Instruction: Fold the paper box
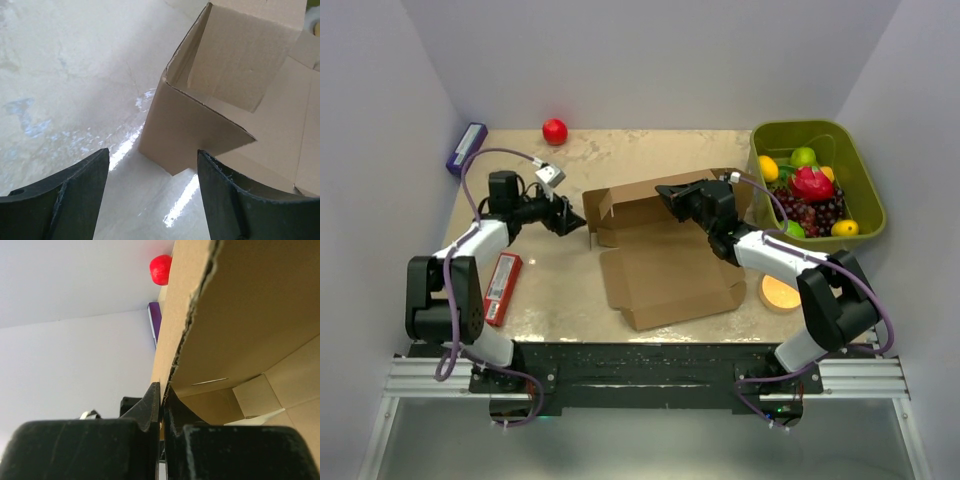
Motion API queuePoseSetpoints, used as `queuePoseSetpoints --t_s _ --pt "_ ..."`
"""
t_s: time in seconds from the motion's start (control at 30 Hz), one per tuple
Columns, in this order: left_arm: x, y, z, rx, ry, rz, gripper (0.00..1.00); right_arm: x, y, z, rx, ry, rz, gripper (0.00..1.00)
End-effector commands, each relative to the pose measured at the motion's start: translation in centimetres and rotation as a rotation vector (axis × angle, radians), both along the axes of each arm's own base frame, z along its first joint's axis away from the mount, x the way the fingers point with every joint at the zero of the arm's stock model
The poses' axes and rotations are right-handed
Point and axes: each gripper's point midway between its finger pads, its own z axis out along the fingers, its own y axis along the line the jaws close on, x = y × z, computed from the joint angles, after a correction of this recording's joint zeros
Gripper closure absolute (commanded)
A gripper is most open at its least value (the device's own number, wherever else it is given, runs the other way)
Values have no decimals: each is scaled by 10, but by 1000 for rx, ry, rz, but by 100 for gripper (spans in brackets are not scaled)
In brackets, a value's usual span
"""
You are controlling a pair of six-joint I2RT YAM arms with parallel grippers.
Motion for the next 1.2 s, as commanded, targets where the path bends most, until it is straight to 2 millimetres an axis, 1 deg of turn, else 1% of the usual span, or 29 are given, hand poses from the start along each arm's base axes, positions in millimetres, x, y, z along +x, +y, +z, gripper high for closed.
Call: queuePoseSetpoints --t_s 0.0,0.17,0.3,0.47,0.5,0.57,0.7,0.77,0.87,1.0,1.17 --pt "8 -26 9 -50 -23 -97 25 -6 -6 -6 -56 4 4 100" --pt "10 -36 17 -85 -55 -127 26 -6 -5 -8 -60 -3 12 100" --pt "13 -46 14 -106 -31 -150 26 -5 -6 -9 -68 -7 8 100" --pt "16 -60 8 -91 -25 -174 31 -5 -7 -9 -70 -9 4 100" --pt "14 -63 7 -86 -27 -187 34 -6 -6 -9 -70 -11 6 100" --pt "13 -64 7 -78 -27 -186 36 -5 -8 -9 -70 -11 0 100" --pt "8 -70 13 -70 -51 -203 42 -4 -8 -10 -75 -9 -6 100" --pt "4 -75 14 -69 -51 -218 44 -3 -9 -12 -83 -5 -12 100" --pt "-1 -79 11 -55 -44 -229 48 -2 -11 -16 -91 1 -23 100" --pt "-5 -84 13 -46 -52 -231 51 0 -11 -20 -93 12 -27 100" --pt "-10 -91 8 7 -53 -219 52 1 -12 -21 -94 18 -34 100"
